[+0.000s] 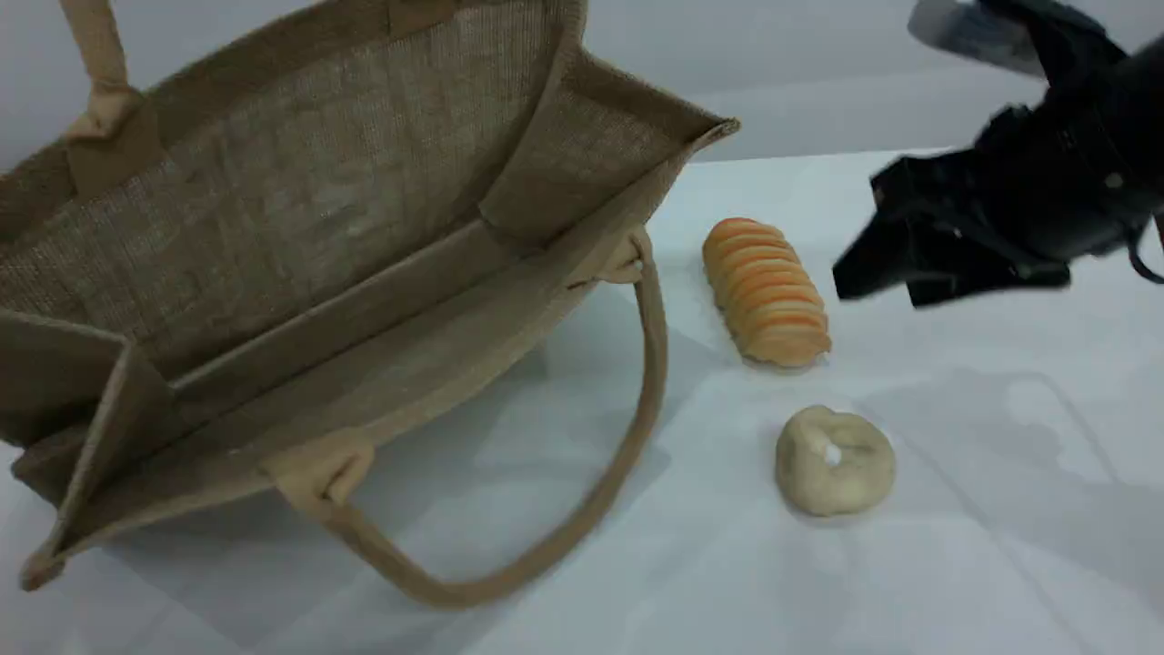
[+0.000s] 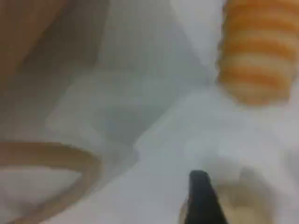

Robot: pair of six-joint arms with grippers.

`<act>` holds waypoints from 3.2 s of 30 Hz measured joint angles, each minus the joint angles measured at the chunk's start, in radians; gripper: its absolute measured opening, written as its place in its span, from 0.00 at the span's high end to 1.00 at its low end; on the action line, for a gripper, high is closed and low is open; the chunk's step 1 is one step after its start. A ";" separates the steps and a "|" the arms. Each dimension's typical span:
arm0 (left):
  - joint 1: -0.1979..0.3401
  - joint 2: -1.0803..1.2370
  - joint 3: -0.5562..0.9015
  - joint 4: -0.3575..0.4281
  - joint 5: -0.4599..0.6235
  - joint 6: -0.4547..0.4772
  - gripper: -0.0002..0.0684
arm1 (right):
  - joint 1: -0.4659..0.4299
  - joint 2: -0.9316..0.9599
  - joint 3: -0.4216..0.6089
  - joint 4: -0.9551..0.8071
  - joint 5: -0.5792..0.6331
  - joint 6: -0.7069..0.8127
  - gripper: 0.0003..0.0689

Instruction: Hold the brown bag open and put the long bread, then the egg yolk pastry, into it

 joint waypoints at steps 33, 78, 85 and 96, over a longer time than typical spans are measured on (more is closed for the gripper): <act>0.000 0.000 0.000 0.000 0.000 -0.036 0.88 | 0.000 0.584 -0.511 0.261 -0.021 -0.244 0.72; 0.000 0.000 0.000 -0.049 -0.001 -0.033 0.88 | 0.457 0.129 -0.331 0.167 0.131 0.067 0.92; 0.000 0.000 0.000 -0.056 0.000 -0.032 0.88 | 0.457 0.195 -0.410 0.165 0.052 0.091 0.92; 0.000 0.000 0.000 -0.054 0.000 -0.008 0.88 | 0.457 0.180 -0.439 0.152 0.057 0.063 0.27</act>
